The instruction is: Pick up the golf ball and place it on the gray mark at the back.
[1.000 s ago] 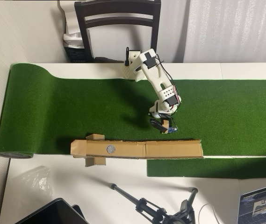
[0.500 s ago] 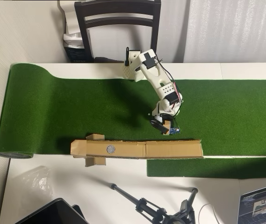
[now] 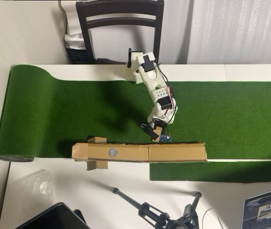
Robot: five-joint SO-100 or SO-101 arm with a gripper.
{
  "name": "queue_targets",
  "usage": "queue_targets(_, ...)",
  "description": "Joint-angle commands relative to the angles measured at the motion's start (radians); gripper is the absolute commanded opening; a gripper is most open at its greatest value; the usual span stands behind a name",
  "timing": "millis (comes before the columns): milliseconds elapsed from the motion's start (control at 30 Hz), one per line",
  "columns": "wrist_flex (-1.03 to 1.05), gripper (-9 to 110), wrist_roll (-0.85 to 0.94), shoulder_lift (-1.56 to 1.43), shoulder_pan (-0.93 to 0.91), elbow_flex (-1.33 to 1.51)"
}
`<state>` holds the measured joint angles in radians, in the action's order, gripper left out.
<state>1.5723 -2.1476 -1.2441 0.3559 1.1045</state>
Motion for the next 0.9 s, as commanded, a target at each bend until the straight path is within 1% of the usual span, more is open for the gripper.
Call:
queue_targets(0,-0.008,22,0.037,-0.192,-0.037,-0.095)
queue_targets(133,-0.008,22,0.097,-0.25,-0.098,-0.091)
queue_targets(300,-0.026,22,0.199,-0.304,-0.218,-0.095)
queue_targets(600,-0.132,22,0.364,-0.307,-0.368,-0.095)
queue_targets(867,-0.209,22,0.451,-0.319,-0.437,-0.097)
